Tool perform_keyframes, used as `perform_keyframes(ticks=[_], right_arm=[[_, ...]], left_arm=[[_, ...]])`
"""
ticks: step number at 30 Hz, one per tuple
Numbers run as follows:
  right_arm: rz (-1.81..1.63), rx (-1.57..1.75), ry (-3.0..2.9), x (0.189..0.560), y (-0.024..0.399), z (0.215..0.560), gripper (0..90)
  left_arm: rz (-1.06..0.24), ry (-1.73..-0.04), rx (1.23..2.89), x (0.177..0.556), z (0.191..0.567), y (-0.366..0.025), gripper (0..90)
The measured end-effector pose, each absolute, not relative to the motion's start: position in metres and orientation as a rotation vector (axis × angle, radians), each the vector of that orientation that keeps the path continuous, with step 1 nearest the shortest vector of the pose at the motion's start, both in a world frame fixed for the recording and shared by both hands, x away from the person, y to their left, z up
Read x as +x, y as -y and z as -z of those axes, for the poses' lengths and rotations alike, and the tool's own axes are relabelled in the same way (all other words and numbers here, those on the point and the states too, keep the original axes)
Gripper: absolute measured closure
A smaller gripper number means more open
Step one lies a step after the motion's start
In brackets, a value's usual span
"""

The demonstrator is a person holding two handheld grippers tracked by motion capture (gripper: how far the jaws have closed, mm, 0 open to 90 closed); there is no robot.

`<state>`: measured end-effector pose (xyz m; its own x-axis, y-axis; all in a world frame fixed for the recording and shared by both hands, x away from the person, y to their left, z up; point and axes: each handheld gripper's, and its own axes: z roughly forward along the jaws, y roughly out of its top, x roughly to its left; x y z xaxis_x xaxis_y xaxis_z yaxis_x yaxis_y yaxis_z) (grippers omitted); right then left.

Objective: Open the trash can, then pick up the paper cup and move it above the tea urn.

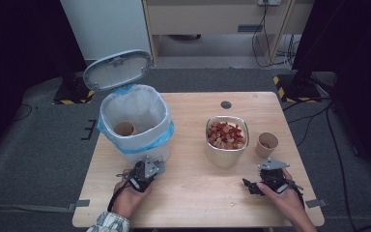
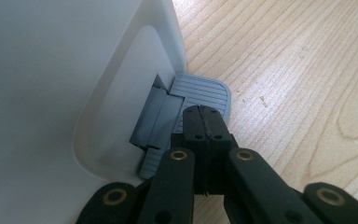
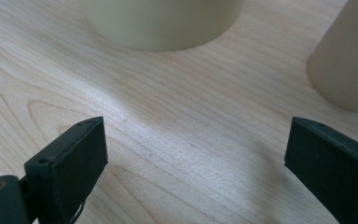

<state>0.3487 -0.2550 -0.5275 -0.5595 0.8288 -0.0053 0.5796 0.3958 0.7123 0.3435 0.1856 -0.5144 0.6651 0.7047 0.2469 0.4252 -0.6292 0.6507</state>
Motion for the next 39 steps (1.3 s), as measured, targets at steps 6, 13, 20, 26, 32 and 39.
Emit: perform_keyframes(ticks=[6,13,20,26,32,39], right_arm=[[-0.937,1.214,-2.243,0.346,0.260,0.523,5.9],[-0.926,1.272,-2.150,0.345,0.270,0.518,5.7],[-0.948,1.324,-2.071,0.343,0.279,0.513,6.1],[-0.944,1.359,-1.971,0.348,0.286,0.510,5.6],[-0.955,1.387,-1.898,0.363,0.293,0.509,5.8],[-0.999,1.407,-1.845,0.376,0.296,0.507,5.7]], left_arm=[[-0.667,-0.870,2.327,0.343,0.514,-0.185,90.0],[-0.665,-0.871,2.327,0.343,0.514,-0.185,90.0],[-0.664,-0.871,2.326,0.343,0.514,-0.185,90.0],[-0.665,-0.871,2.327,0.343,0.514,-0.185,90.0],[-0.667,-0.872,2.327,0.343,0.514,-0.185,89.9],[-0.668,-0.873,2.326,0.343,0.514,-0.185,90.0]])
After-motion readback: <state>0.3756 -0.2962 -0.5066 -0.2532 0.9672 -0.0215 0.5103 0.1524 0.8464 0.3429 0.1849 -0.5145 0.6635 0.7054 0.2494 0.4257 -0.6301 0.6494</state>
